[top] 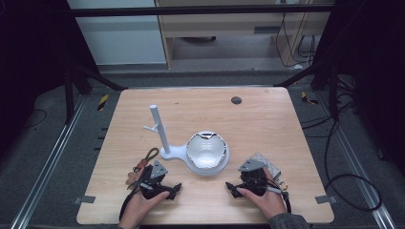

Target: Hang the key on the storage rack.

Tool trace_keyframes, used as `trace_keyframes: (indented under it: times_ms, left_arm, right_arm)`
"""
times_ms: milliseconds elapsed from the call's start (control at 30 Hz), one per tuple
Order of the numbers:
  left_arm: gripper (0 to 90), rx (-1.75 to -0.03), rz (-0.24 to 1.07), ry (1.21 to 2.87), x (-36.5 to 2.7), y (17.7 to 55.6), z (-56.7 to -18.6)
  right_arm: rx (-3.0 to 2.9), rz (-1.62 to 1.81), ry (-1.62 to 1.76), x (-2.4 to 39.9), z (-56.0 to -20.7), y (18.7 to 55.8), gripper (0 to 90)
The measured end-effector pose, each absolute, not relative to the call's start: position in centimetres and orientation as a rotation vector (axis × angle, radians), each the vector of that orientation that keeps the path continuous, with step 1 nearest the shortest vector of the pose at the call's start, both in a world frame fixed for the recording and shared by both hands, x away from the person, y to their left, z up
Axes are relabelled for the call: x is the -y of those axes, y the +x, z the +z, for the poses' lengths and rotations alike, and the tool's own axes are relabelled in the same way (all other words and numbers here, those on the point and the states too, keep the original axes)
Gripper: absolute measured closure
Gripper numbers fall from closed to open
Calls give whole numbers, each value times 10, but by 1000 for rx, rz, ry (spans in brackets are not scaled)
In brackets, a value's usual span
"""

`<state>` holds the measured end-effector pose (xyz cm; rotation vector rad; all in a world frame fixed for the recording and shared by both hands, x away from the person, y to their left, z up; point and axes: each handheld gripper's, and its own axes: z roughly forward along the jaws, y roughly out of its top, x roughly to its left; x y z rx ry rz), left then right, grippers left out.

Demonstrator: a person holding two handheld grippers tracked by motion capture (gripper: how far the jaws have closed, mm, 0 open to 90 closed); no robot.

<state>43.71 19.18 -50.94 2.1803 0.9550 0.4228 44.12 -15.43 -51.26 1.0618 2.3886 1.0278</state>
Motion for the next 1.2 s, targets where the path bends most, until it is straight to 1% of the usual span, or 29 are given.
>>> trace_keyframes:
  times_ms: [200,300,400,433,567,733,767,833,867,900,933,967,1000,1067,1200]
  left_arm:
    - [32,-951,424,2184,-192,436,-509]
    - [34,-939,401,2178,-195,437,-509]
    - [41,-952,370,2161,-199,437,-507]
    - [66,-969,362,2156,-204,438,-504]
    - [82,-966,410,2206,-215,440,-492]
    - [131,-1038,452,2267,-242,450,-465]
    - [135,-1038,452,2267,-242,450,-465]
    - [172,-1117,470,2294,-260,458,-452]
    - [178,-1117,470,2294,-260,458,-452]
    - [178,-1149,456,2290,-267,461,-449]
    - [215,-1199,421,2300,-279,468,-445]
    - [232,-1199,421,2300,-279,468,-445]
    - [247,-1240,413,2316,-286,475,-443]
    - [304,-1257,403,2341,-291,482,-441]
    - [367,-1259,361,2384,-288,493,-442]
  right_arm:
    - [-2386,1024,1065,154,-513,441,40]
    - [-2388,1022,1065,154,-513,441,40]
    - [-2386,1025,1065,154,-513,441,39]
    - [-2385,1025,1067,154,-513,441,39]
    - [-2385,1024,1065,154,-513,441,40]
    - [-2385,1024,1065,154,-513,441,39]
    - [-2385,1024,1065,154,-513,441,39]
    - [-2385,1024,1066,154,-513,441,39]
    - [-2386,1025,1065,154,-513,441,39]
    - [-2386,1025,1065,154,-513,441,39]
    - [-2386,1027,1065,154,-513,441,39]
    - [-2386,1027,1065,154,-513,441,39]
    - [-2386,1027,1065,154,-513,441,39]
    - [-2386,1026,1064,154,-513,441,39]
    - [-2387,1026,1064,154,-513,441,39]
